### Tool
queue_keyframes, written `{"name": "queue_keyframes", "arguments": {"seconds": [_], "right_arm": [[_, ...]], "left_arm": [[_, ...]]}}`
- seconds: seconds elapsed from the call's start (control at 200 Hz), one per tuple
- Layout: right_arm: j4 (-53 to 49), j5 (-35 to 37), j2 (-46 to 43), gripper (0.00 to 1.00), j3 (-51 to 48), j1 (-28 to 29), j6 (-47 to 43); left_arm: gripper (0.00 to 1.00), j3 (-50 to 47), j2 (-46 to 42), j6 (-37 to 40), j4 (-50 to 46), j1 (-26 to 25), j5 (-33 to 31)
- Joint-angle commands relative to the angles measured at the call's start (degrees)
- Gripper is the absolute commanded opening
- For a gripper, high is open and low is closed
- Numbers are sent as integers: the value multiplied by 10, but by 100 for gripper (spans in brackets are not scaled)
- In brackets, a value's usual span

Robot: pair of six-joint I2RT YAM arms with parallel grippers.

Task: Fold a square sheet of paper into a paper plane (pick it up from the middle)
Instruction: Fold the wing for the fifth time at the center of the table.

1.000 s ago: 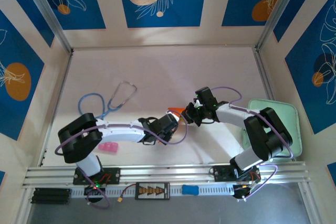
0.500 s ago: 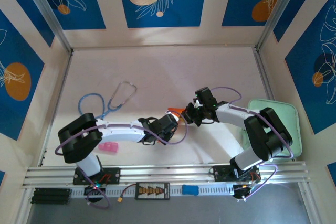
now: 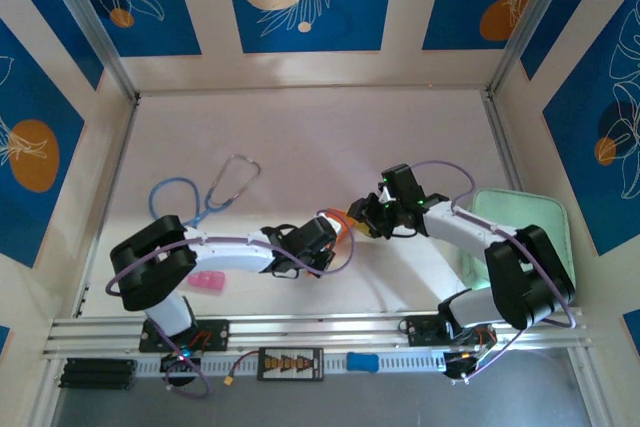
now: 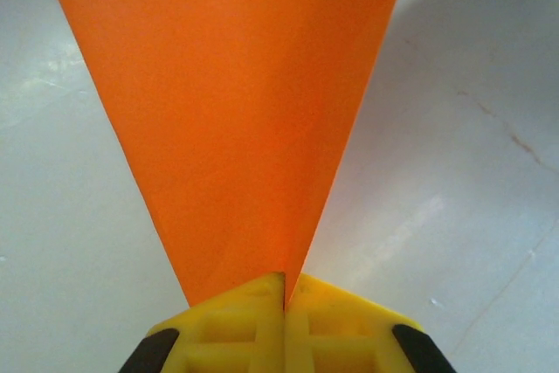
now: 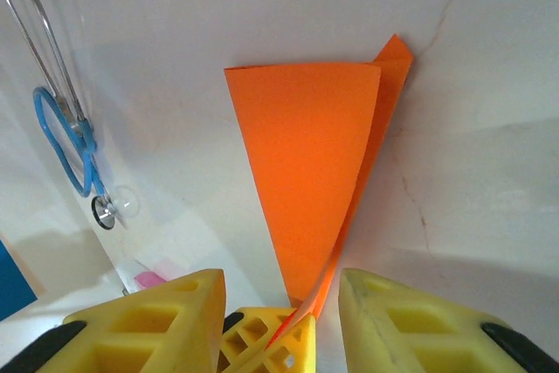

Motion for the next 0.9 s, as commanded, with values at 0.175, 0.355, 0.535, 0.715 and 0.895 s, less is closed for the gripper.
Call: {"name": "queue_keyframes", "arguments": {"seconds": [0.175,0.355,0.535,0.715,0.895], "right_arm": [[-10,38,-34,40,-28,4,-33],[11,40,-41,38,-41,17,-46],[39,-5,-37,28,-49,27,-73],[89,6,-62,21,-90,41,-92],[150,-63,-45,11,-111,37,-97]], "left_arm": [[0,-37,15,-42,57,22,61],[0,-45,26,-52,80,31,101],[0,-58,30,-59,114,49,153],[0,-75,34,-71,144,73,203],[0,-78,45,-76,153,85,228]]}}
